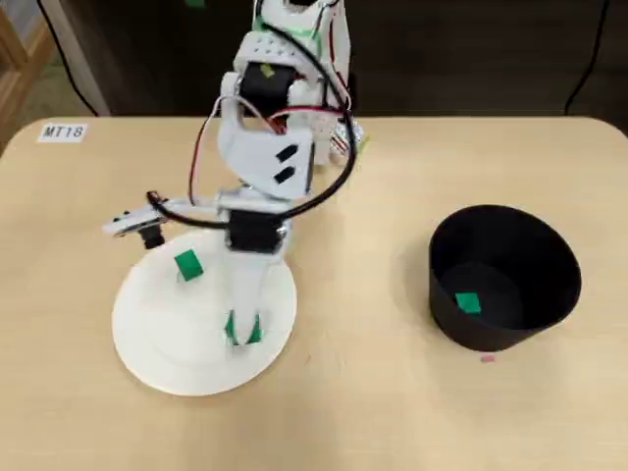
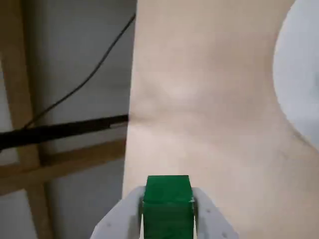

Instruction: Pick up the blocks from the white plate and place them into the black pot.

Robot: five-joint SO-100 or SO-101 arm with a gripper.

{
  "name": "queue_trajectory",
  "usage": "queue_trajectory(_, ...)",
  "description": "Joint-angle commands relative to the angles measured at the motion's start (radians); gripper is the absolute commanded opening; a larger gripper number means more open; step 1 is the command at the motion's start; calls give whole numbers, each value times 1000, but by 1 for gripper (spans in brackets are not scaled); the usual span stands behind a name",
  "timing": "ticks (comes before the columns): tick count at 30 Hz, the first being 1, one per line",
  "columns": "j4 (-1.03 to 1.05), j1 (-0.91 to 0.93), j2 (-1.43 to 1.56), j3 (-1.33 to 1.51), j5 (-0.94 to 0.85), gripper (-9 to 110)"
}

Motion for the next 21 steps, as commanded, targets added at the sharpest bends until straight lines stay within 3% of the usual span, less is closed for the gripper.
queue_trajectory(1,64,-124,92,-43,94,-2)
queue_trajectory(9,181,-380,178,-38,278,-2)
queue_trajectory(21,196,-635,141,63,310,-2)
